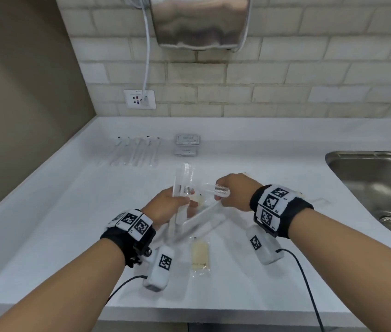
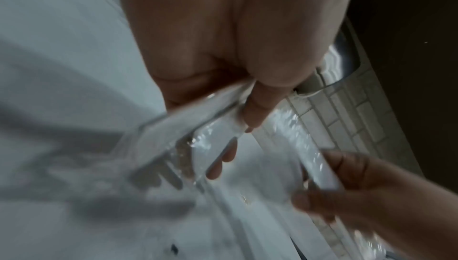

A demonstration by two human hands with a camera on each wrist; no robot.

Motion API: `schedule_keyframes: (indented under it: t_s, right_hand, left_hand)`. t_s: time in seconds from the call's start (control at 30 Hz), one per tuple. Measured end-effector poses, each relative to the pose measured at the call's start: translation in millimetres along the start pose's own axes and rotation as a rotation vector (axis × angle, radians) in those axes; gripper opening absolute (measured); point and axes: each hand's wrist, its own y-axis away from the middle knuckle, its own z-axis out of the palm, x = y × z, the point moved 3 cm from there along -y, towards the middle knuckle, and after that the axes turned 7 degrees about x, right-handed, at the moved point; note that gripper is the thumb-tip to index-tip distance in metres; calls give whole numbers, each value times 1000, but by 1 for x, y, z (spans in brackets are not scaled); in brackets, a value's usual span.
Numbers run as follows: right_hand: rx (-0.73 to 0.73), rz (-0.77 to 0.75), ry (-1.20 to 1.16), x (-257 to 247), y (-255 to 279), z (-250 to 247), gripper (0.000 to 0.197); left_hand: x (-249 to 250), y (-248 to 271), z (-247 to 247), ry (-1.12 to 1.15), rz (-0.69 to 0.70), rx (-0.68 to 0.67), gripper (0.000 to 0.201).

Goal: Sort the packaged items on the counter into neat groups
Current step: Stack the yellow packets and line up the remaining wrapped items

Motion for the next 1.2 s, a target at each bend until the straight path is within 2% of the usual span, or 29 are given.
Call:
schedule_keyframes:
  t_s: [0.1, 0.2, 0.27, 0.37, 0.43, 0.6, 0.73, 0.83, 0.9, 1.03, 1.2]
  right_hand:
    - [93, -17, -3, -9, -10, -14, 11]
    - [86, 12, -10, -16, -21, -19, 15]
    - [106, 33, -11, -19, -26, -20, 17]
    - [179, 69, -77, -19, -32, -20, 42]
    - [233, 113, -199, -18, -34, -22, 51]
    - [352, 189, -550, -15, -32, -14, 17]
    - [327, 238, -625, -13, -32, 16, 9]
    - [306, 314, -863, -12, -31, 34, 24]
    - [337, 348, -924, -11, -31, 44, 32]
    - [433, 372, -895, -13, -26, 51, 22]
    - [448, 451, -1092, -13, -19, 56, 17]
  left_hand:
    - [1, 0, 11, 45, -54, -112, 28]
    - [6, -3, 16, 121, -76, -166, 39]
    - [8, -6, 17, 108, -54, -187, 35]
    - [9, -9, 16, 83, 11, -201, 17]
    - [7, -14, 12, 80, 47, -170, 18]
    - [2, -26, -1, 182, 71, -69, 27]
    - [1, -28, -1, 244, 64, -58, 28]
    - [1, -30, 1, 261, 68, -54, 29]
    - [0, -30, 4, 291, 65, -57, 24]
    - [-10, -32, 5, 317, 40, -20, 23]
    - [-17, -34, 15, 217, 93, -81, 28]
